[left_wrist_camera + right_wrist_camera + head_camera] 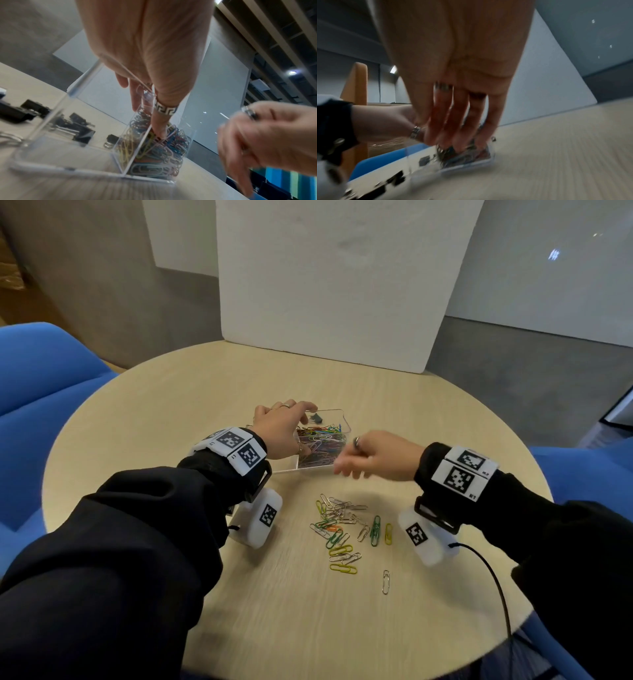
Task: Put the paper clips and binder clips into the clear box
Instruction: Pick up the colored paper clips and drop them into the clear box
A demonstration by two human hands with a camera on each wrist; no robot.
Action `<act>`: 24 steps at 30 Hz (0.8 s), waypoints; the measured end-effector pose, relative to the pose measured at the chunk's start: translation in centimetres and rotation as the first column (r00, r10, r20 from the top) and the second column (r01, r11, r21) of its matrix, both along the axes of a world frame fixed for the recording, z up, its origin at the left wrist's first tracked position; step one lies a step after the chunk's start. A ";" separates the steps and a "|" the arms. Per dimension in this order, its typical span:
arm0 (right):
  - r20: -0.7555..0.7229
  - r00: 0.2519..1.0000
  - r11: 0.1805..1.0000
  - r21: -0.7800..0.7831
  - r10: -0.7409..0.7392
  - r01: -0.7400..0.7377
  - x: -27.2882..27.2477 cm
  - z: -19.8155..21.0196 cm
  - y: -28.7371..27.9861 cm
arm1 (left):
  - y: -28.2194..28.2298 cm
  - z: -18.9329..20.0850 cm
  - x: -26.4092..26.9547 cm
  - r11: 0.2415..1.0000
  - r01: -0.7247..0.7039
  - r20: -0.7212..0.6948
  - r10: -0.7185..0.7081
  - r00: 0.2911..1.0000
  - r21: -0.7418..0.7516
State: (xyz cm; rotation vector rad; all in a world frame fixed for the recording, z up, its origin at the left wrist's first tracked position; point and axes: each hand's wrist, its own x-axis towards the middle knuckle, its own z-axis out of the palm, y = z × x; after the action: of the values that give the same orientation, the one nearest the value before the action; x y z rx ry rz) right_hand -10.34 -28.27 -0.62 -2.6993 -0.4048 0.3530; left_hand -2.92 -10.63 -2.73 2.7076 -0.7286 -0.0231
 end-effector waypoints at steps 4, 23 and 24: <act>-0.115 0.986 0.973 -0.181 0.121 -0.141 -0.5 -1.6 2.0 | 0.0 0.1 -0.1 1.000 -0.003 -0.006 0.003 1.000 -0.005; -0.188 0.963 0.970 -0.110 0.194 -0.216 -5.1 -3.2 2.2 | 0.0 0.0 0.0 1.000 0.002 -0.004 -0.002 1.000 -0.009; -0.175 0.966 0.973 -0.097 0.189 -0.208 -5.0 -3.3 2.2 | 0.0 0.0 0.0 1.000 0.002 -0.003 -0.002 1.000 -0.011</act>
State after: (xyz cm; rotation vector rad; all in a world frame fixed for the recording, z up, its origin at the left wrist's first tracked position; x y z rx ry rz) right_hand -15.36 -26.07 -3.88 -2.7185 -0.6255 0.6716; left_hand -2.87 -10.64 -2.74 2.6958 -0.7278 -0.0234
